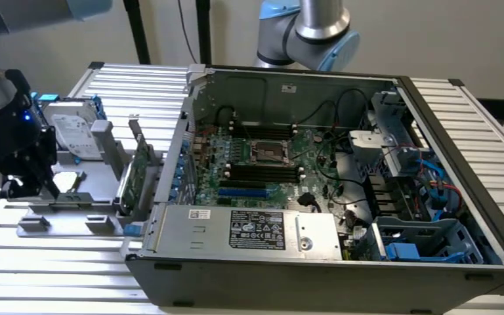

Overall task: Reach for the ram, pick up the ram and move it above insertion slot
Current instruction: 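Pick up the ram and move it above insertion slot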

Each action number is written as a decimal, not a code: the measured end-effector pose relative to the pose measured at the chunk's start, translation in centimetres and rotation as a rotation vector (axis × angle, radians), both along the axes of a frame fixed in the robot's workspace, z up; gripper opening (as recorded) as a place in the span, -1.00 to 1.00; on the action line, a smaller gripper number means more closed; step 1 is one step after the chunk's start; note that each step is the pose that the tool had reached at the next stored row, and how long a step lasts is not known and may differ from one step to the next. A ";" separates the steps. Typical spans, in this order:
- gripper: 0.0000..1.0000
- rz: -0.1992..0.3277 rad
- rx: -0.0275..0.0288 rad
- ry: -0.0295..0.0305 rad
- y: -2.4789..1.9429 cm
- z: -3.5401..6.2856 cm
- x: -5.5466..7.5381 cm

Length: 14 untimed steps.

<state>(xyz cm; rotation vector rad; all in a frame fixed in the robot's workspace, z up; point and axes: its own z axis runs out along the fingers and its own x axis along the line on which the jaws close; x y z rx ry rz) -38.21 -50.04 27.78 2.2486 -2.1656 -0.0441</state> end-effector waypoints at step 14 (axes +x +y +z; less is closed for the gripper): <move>-0.74 0.002 0.0024 0.0079 0.00 6.35 3.9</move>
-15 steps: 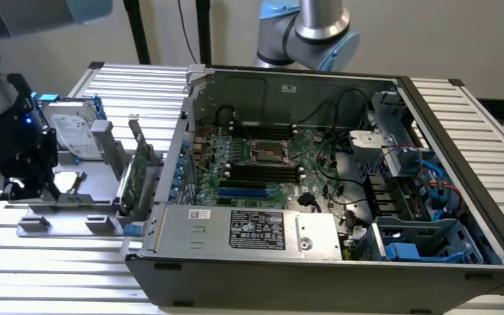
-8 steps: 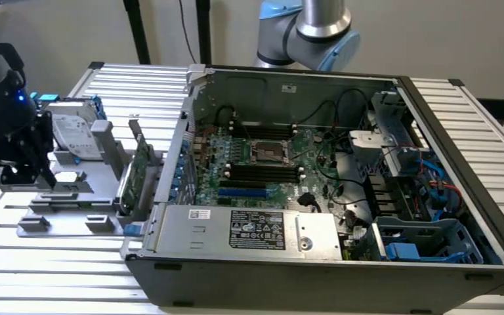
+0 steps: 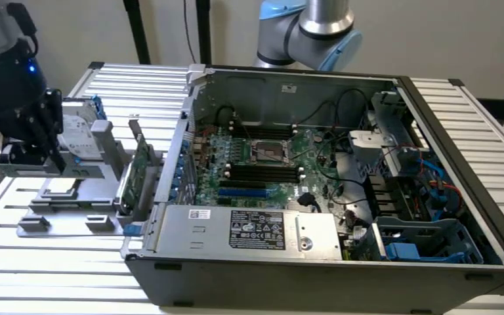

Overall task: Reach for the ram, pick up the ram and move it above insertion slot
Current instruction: 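Pick up the ram and move it above insertion slot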

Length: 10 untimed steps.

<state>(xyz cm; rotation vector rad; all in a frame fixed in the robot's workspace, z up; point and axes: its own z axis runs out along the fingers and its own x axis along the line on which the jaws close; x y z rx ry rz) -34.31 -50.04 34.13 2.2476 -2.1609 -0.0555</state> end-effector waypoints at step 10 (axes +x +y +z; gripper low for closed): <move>-0.74 0.017 0.0035 0.0093 0.00 4.14 2.8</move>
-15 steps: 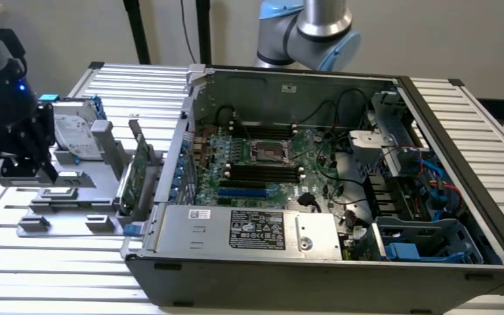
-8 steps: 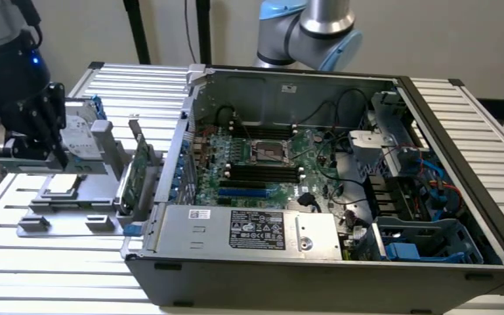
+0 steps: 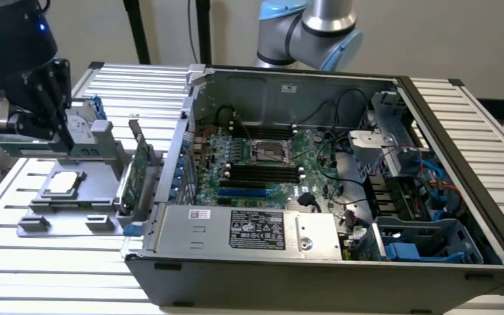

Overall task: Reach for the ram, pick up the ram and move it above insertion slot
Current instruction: 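Pick up the ram and move it above insertion slot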

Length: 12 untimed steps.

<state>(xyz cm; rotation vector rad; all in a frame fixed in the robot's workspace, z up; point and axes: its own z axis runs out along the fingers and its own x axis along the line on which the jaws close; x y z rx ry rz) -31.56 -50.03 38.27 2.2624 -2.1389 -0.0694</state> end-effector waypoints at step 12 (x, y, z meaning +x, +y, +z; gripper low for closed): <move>-0.74 0.005 0.0116 0.0045 0.32 1.68 3.5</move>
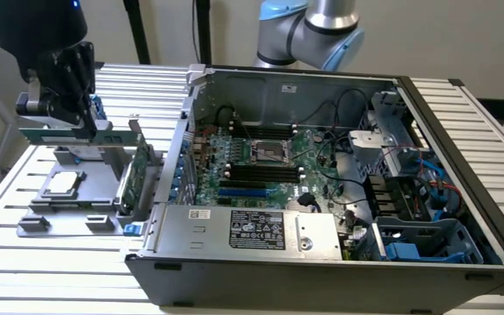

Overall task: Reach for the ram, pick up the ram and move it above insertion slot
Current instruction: 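Pick up the ram and move it above insertion slot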

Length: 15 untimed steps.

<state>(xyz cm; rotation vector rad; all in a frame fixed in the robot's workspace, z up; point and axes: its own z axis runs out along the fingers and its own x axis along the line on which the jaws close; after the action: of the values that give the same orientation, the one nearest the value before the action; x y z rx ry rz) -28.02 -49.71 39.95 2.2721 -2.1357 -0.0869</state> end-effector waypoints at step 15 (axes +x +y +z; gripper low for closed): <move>-0.74 0.000 0.0085 0.0005 1.28 0.03 4.3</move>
<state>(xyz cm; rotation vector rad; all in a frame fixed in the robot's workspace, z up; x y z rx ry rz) -23.75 -48.42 39.98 2.2763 -2.1392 -0.0967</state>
